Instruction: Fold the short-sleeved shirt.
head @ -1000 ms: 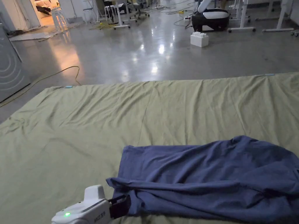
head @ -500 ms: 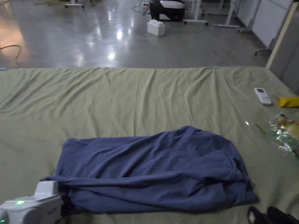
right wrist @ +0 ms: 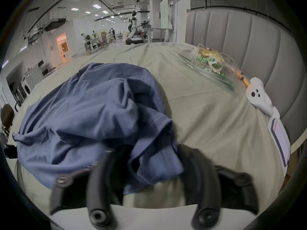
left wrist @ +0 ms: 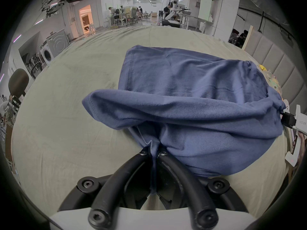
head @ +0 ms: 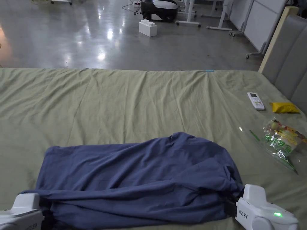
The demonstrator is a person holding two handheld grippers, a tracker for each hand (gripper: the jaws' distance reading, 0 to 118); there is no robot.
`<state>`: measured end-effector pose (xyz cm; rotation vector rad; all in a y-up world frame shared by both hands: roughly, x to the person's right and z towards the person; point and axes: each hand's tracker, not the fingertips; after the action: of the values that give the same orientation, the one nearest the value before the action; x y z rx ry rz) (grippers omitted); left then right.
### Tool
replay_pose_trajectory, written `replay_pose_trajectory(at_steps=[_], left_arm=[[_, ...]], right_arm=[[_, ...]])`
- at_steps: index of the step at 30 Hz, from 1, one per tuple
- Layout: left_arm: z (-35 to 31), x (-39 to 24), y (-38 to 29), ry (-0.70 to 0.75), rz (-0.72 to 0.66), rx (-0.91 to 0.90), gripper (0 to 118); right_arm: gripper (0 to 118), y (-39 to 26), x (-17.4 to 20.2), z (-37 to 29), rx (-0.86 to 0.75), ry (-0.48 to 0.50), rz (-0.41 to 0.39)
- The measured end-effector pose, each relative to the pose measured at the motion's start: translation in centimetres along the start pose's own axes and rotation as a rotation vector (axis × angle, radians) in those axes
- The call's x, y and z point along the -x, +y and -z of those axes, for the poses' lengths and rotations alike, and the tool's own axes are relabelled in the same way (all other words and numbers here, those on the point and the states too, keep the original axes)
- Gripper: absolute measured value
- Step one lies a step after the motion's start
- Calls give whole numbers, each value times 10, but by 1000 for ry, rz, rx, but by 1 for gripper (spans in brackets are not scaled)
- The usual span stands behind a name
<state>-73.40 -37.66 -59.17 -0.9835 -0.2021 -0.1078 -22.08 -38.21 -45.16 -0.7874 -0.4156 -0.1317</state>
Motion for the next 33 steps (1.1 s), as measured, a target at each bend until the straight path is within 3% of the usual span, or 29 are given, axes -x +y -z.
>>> replay_pose_trajectory(at_steps=[1,3,6,8,12,17,22,26,27,28,29,30,31,33], left_arm=[[0,1,0,1,-3,-4,5],[-6,6,2,-14,-30,-6,5],[-43,10,-5,-46,-43,-219,5],[-62,13,-1,-34,-68,-217,5],[-109,37,-12,-132,-294,-323,5],[-161,45,-61,-113,-272,-328,5],[-188,49,-131,-131,-301,-251,5],[-180,44,-162,-104,-299,-179,6],[-176,42,-165,-94,-290,-147,17],[-170,41,-167,-92,-272,-121,35],[-166,40,-169,-64,-248,-84,57],[-165,40,-170,-40,-233,-77,80],[-166,40,-173,-32,-236,-91,88],[-179,46,-173,-54,-266,-163,88]], right_arm=[[9,2,2,-2,-12,36,-12],[9,8,7,-3,-1,3,-78],[8,19,6,-26,-75,-6,-27],[8,23,3,-49,-139,-21,-10],[8,22,1,-95,-188,-17,55],[8,-15,-15,-153,-224,-3,92],[8,-70,-33,-195,-136,10,153],[8,-104,-29,-201,-64,2,109],[9,-108,-28,-199,-45,-1,94],[10,-110,-28,-193,-6,-7,74],[20,-111,-29,-189,5,0,78],[47,-113,-30,-188,-2,-6,88],[65,-113,-31,-187,10,-17,93],[69,-114,-39,-189,13,-6,111]])
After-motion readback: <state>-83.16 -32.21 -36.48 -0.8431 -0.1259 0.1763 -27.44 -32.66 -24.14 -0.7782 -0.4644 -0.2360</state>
